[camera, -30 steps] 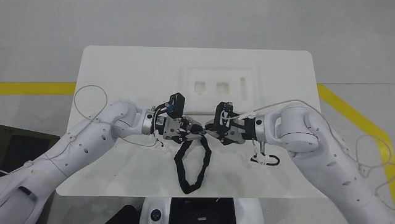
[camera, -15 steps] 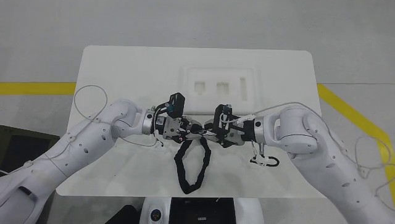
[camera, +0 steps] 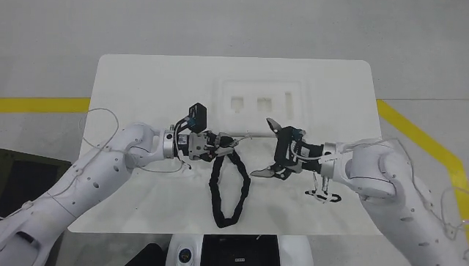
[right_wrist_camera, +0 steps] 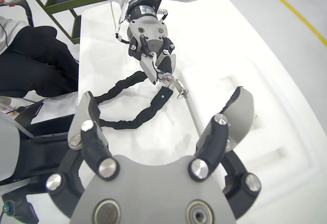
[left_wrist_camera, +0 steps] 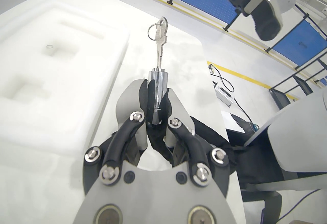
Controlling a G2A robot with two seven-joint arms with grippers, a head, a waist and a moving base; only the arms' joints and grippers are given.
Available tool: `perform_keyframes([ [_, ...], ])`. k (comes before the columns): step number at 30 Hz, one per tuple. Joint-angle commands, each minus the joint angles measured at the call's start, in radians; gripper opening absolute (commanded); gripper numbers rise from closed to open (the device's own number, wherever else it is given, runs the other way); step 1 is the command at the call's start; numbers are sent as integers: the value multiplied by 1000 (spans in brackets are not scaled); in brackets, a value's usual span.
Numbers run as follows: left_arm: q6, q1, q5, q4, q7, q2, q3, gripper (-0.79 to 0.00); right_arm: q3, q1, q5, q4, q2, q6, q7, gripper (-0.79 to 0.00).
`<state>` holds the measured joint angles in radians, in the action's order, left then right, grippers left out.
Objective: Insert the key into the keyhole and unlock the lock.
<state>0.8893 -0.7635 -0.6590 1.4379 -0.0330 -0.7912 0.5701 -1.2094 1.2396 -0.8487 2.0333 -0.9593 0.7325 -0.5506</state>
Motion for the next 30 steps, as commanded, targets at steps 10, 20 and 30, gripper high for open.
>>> perform_keyframes([
  [10, -154, -169, -46, 41, -69, 69, 200, -785, -133, 246, -251, -5, 3, -163, 423, 0],
  [20, -223, -329, -19, 100, -7, 132, 392, -785, -218, 386, -342, -25, -3, -336, 647, 0],
  [30, -317, -386, -52, 177, 201, 158, 508, -785, -248, 418, -346, -15, -5, -380, 673, 0],
])
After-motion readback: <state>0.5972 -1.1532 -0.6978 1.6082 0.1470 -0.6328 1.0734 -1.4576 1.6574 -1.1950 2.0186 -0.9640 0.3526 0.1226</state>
